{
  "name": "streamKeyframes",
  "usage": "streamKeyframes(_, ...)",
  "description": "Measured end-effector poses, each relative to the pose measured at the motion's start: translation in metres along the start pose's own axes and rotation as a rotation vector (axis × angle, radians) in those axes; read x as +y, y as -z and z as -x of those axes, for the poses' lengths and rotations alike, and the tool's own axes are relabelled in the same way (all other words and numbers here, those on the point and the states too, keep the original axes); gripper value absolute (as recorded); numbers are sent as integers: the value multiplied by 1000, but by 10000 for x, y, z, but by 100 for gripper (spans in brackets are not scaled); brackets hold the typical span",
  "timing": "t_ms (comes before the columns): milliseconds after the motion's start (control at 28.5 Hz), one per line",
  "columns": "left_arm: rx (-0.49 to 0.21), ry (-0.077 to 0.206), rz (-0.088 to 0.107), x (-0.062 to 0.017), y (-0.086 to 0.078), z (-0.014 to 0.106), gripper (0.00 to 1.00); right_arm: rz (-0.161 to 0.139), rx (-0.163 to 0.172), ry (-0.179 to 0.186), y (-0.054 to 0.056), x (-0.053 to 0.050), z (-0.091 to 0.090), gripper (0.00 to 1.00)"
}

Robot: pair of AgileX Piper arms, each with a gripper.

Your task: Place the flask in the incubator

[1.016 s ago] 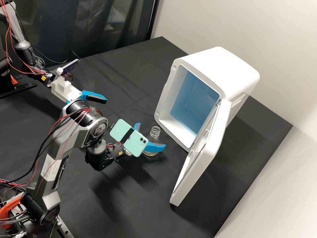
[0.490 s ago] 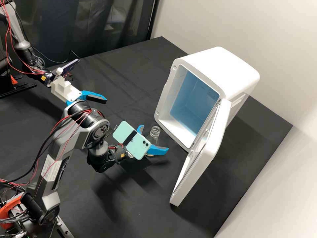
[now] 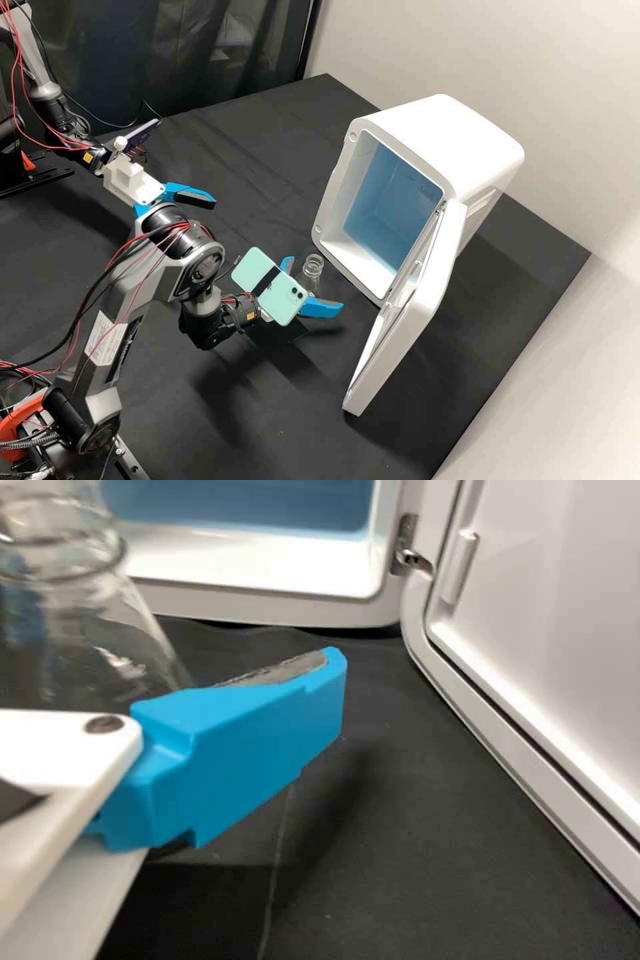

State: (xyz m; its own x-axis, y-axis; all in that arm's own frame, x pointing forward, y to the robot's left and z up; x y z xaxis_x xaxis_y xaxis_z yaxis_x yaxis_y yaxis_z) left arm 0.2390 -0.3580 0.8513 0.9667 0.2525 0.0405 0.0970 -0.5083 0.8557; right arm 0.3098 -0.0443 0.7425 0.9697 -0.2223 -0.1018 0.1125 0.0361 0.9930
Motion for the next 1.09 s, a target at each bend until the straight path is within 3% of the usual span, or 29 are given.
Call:
streamKeyframes(350, 0, 0, 0, 0, 0, 0, 100, -2, -18, 5, -46, -4, -17, 100)
streamKeyframes(385, 0, 0, 0, 0, 0, 0, 100, -6, -18, 5, -46, -4, -17, 0)
streamKeyframes(490, 0, 0, 0, 0, 0, 0, 100, -9, -17, 6, -45, -5, -17, 0)
streamKeyframes(701, 0, 0, 0, 0, 0, 0, 100, -48, 1, 23, -46, -9, -20, 0)
streamKeyframes(1086, -6, 1, -1, -3, -15, -2, 100, -68, 2, 24, -55, 0, -21, 0)
